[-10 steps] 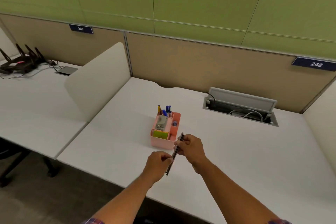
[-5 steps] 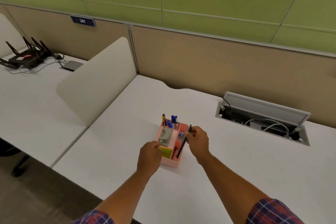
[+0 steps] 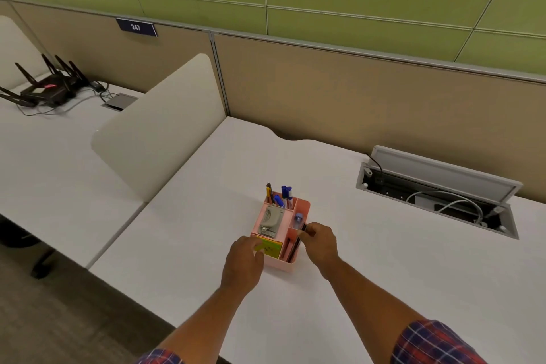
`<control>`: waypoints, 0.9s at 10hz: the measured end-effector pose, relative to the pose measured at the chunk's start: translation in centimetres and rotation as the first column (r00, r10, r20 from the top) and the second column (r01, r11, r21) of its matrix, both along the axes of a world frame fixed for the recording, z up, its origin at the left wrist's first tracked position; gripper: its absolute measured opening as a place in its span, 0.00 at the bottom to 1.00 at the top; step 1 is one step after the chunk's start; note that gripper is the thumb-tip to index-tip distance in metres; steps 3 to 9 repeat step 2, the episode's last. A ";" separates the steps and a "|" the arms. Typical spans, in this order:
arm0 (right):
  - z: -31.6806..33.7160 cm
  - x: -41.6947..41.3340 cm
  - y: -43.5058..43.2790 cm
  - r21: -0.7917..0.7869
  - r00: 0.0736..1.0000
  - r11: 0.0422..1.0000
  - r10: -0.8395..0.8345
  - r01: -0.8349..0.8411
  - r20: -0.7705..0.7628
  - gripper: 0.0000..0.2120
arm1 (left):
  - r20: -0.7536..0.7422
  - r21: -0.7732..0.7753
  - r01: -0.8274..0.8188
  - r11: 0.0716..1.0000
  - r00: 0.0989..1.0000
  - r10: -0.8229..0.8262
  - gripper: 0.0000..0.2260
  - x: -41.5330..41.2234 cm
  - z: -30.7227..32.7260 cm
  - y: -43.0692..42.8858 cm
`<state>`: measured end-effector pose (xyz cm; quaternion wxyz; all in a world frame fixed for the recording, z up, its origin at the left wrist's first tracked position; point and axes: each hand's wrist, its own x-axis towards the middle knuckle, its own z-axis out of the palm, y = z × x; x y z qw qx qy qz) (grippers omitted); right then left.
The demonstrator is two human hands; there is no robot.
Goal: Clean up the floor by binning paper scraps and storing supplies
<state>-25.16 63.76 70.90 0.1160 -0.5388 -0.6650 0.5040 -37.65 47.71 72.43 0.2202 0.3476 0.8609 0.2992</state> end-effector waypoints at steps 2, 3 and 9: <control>0.4 0.8 -0.7 -0.005 0.998 0.999 -0.037 0.037 0.054 0.16 | -0.054 -0.032 -0.017 0.999 0.998 0.015 0.14 0.2 -0.1 -0.8; 0.4 0.8 -0.7 -0.005 0.998 0.999 -0.037 0.037 0.054 0.16 | -0.054 -0.032 -0.017 0.999 0.998 0.015 0.14 0.2 -0.1 -0.8; 0.4 0.8 -0.7 -0.005 0.998 0.999 -0.037 0.037 0.054 0.16 | -0.054 -0.032 -0.017 0.999 0.998 0.015 0.14 0.2 -0.1 -0.8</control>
